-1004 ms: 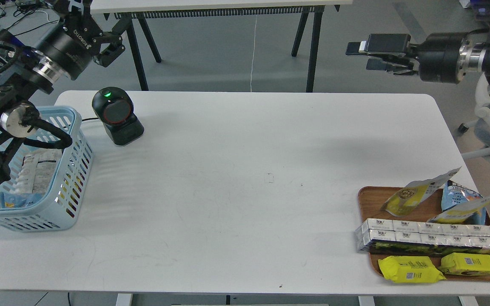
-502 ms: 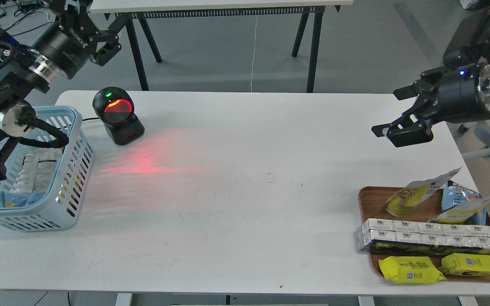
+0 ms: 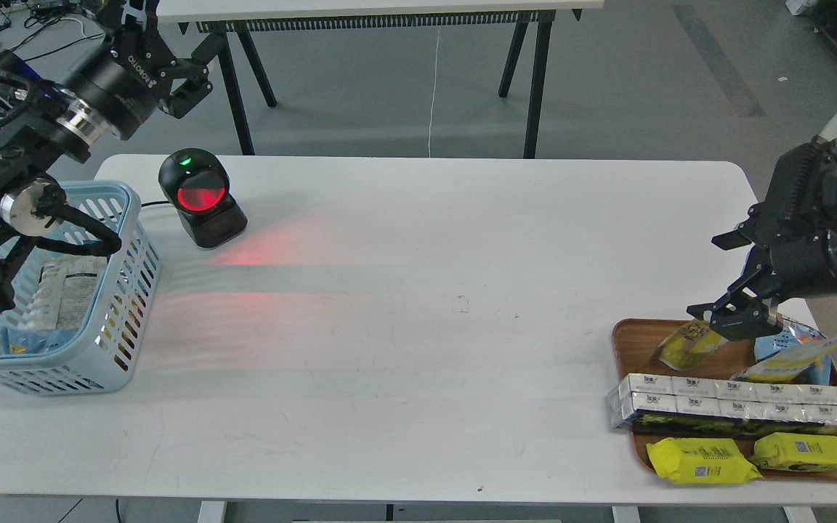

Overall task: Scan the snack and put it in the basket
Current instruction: 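Grasp the yellow snack bag on the tray with the right gripper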

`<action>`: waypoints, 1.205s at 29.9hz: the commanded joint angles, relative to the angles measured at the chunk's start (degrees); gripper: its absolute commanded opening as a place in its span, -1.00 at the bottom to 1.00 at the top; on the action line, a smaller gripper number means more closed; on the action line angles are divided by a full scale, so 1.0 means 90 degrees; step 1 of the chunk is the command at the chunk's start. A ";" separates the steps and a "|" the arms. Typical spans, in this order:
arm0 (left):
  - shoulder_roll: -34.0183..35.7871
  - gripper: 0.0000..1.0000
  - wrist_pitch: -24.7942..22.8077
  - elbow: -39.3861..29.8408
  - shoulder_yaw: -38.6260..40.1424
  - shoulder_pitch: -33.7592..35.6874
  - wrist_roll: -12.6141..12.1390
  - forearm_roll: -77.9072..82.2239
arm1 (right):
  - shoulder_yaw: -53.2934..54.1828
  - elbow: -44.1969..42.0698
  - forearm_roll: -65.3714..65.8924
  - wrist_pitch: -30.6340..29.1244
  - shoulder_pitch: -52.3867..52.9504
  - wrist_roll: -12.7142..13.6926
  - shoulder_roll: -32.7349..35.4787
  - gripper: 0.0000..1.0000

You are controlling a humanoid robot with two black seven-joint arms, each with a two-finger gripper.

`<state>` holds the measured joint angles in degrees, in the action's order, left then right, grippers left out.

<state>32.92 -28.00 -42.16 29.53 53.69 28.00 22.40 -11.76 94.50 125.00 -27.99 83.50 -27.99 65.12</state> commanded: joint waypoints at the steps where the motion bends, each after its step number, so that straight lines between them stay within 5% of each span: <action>1: 0.0023 1.00 0.0000 0.0007 0.0000 -0.0018 0.0000 0.0001 | -0.0002 -0.0012 0.0000 -0.0001 -0.0224 -0.0001 0.0001 0.95; 25: -0.0016 1.00 0.0000 0.0104 0.0000 -0.0048 0.0000 0.0040 | 0.0008 -0.1281 0.0000 -0.0001 -0.0947 -0.0001 -0.0380 0.77; 28: -0.0016 1.00 0.0000 0.0104 0.0010 -0.0048 0.0000 0.0040 | 0.0008 -0.1516 0.0000 0.0258 -0.1016 -0.0001 -0.0546 0.46; 32: -0.0016 1.00 0.0000 0.0143 0.0010 -0.0048 0.0000 0.0040 | 0.0047 -0.1623 0.0000 0.0376 -0.1055 -0.0001 -0.0644 -0.28; 36: -0.0016 1.00 0.0000 0.0202 0.0010 -0.0048 0.0000 0.0040 | 0.0095 -0.1614 0.0000 0.0415 -0.1055 -0.0001 -0.0693 -0.68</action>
<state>32.78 -28.00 -40.62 29.62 53.26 28.00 22.77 -11.18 79.95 125.00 -24.49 74.04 -28.01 59.24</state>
